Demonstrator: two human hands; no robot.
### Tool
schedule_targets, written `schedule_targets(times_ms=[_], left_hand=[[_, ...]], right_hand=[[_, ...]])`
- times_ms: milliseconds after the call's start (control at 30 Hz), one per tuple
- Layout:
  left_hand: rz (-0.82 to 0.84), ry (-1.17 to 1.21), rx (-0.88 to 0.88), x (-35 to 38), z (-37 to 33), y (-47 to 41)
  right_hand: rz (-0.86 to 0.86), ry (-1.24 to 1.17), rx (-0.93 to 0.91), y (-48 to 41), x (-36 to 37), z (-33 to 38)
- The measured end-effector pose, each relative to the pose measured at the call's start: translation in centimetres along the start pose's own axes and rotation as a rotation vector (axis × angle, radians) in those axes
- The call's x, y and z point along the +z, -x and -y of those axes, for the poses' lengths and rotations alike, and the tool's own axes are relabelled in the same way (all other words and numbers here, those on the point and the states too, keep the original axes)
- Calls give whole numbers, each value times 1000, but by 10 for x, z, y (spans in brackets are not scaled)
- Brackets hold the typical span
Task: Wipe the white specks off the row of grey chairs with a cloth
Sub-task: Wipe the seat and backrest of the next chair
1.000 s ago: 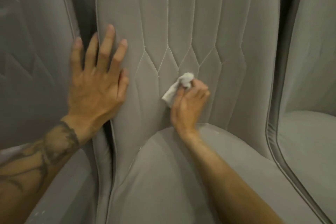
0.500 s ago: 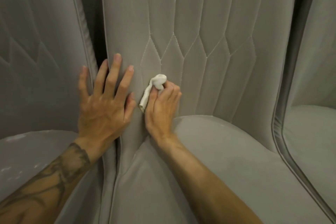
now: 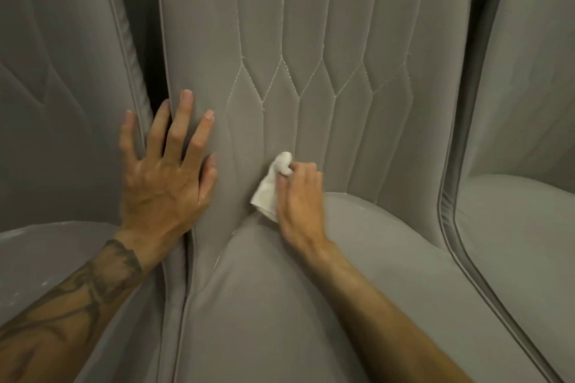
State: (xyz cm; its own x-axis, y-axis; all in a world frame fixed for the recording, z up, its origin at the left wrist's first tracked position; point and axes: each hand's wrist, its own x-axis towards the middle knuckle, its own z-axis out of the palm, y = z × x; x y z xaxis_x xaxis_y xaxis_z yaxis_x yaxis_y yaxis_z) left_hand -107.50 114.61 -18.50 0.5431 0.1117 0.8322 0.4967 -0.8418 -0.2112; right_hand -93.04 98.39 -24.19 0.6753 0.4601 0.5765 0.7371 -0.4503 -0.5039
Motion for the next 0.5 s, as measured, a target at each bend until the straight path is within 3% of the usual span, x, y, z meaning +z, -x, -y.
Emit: schedule_targets(times_ms=[100, 167, 367, 500], left_hand=[[-3, 3, 1, -1, -2, 0], [5, 7, 2, 0, -1, 0], [7, -6, 2, 2, 0, 1], [11, -2, -3, 3, -1, 0]], right_hand=[[-24, 381, 63, 7, -37, -58], [49, 522, 154, 16, -53, -82], [259, 512, 229, 4, -21, -64], [370, 330, -23, 14, 3, -19]])
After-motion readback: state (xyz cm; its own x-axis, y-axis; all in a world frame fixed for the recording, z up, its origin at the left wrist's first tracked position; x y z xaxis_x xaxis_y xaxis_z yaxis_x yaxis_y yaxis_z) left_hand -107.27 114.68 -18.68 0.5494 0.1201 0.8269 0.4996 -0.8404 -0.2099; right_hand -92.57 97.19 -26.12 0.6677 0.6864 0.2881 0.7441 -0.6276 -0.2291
